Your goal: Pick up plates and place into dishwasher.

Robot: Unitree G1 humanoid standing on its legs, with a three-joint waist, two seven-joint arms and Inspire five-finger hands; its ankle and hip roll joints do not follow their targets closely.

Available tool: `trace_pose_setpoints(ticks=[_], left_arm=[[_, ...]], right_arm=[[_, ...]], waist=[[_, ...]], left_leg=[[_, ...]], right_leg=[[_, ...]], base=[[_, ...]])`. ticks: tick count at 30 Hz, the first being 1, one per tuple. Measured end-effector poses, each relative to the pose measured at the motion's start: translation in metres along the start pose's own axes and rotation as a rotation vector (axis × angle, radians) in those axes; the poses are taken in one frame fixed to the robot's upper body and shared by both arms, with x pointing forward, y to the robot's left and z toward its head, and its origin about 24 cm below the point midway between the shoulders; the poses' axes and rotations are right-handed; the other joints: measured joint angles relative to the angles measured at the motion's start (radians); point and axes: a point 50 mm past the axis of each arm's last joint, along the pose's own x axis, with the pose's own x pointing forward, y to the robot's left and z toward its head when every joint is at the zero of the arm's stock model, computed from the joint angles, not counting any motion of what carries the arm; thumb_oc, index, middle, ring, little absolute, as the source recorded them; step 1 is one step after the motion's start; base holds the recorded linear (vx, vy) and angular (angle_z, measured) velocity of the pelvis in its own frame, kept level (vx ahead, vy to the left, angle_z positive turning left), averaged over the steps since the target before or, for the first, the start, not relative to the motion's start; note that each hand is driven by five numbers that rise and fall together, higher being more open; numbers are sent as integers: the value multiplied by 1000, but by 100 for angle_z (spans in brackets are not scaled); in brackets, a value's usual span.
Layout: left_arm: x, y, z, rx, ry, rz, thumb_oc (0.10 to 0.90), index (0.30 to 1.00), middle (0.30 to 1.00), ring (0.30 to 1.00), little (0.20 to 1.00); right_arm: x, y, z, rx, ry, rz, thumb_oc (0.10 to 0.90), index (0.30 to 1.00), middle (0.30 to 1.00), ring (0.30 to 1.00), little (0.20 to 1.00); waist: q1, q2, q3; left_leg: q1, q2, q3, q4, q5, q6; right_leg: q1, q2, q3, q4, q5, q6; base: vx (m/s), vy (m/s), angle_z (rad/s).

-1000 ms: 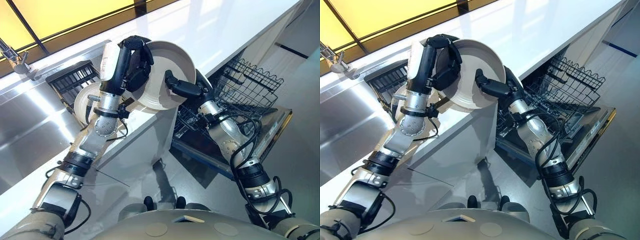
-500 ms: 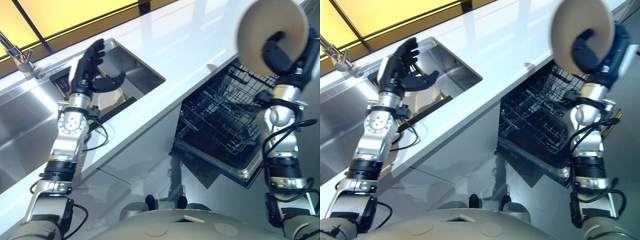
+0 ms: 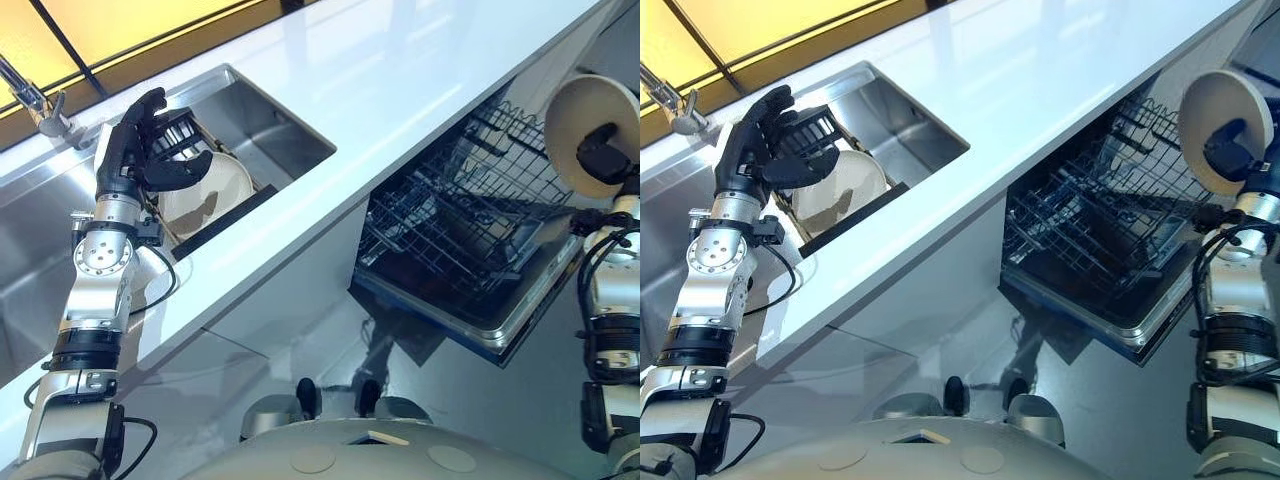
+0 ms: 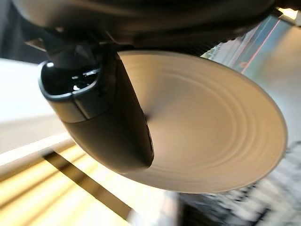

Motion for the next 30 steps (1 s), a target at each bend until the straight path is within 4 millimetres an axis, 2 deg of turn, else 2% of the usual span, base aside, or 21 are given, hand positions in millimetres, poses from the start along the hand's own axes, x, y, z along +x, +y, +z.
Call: trace_pose_setpoints(ticks=[3, 8, 13, 19, 22, 24, 25, 26, 30], left_arm=[[2, 11, 5, 42, -12, 12, 800, 900, 900, 900, 900], [4, 23, 12, 77, -27, 37, 800, 900, 900, 900, 900], [5, 30, 16, 112, -38, 40, 800, 900, 900, 900, 900], [7, 40, 24, 146, -58, 75, 800, 900, 900, 900, 900], [7, 40, 24, 146, -64, 81, 800, 900, 900, 900, 900], [7, 40, 25, 145, -70, 81, 800, 900, 900, 900, 900], [8, 40, 28, 142, -87, 80, 800, 900, 900, 900, 900], [9, 39, 29, 137, -96, 81, 800, 900, 900, 900, 900], [11, 40, 34, 121, -120, 99, 800, 900, 900, 900, 900]], right_arm=[[2, 0, -5, -114, -4, 79, 100, 300, 300, 300, 200], [2, 18, -6, -276, -44, 238, 100, 300, 300, 300, 200], [0, 32, -6, -354, -65, 336, 100, 300, 300, 300, 200], [13, 49, 14, -399, -80, 391, 100, 300, 300, 300, 200], [25, 47, 21, -427, -53, 364, 100, 300, 300, 300, 200], [30, 44, 20, -461, 3, 371, 100, 300, 300, 300, 200], [33, 41, 13, -491, 65, 378, 402, 559, 559, 559, 502], [32, 39, 7, -505, 114, 382, 800, 900, 900, 900, 900], [24, 30, -28, -588, 324, 427, 800, 900, 900, 900, 900]], waist=[[13, -2, 37], [53, -5, 95], [105, -11, 114], [140, -20, 166], [148, -21, 194], [149, -22, 196], [153, -22, 196], [157, -21, 196], [161, -21, 196]], left_leg=[[-41, -14, -5, 44, -13, 12], [-78, -28, -11, 104, -32, 23], [-149, -33, -25, 160, -43, 29], [-230, -36, -29, 227, -47, 34], [-247, -40, -30, 246, -52, 31], [-264, -40, -32, 264, -57, 31], [-276, -40, -33, 274, -58, 31], [-280, -40, -33, 275, -58, 31], [-276, -41, -37, 277, -57, 33]], right_leg=[[-45, -14, 1, 58, -22, 8], [-71, -33, 0, 105, -36, 18], [-138, -44, -1, 168, -43, 21], [-215, -55, -2, 236, -43, 22], [-223, -60, -2, 240, -43, 22], [-229, -62, -7, 242, -43, 22], [-239, -64, -8, 245, -43, 22], [-243, -66, -9, 249, -43, 22], [-242, -69, -25, 261, -43, 22]], base=[[59, 66, 8], [67, 46, 7], [-30, 24, 13], [-81, 8, 6], [-48, 5, 5], [-38, 11, 5], [0, 0, 0], [0, 0, 0], [27, 1, 2]])
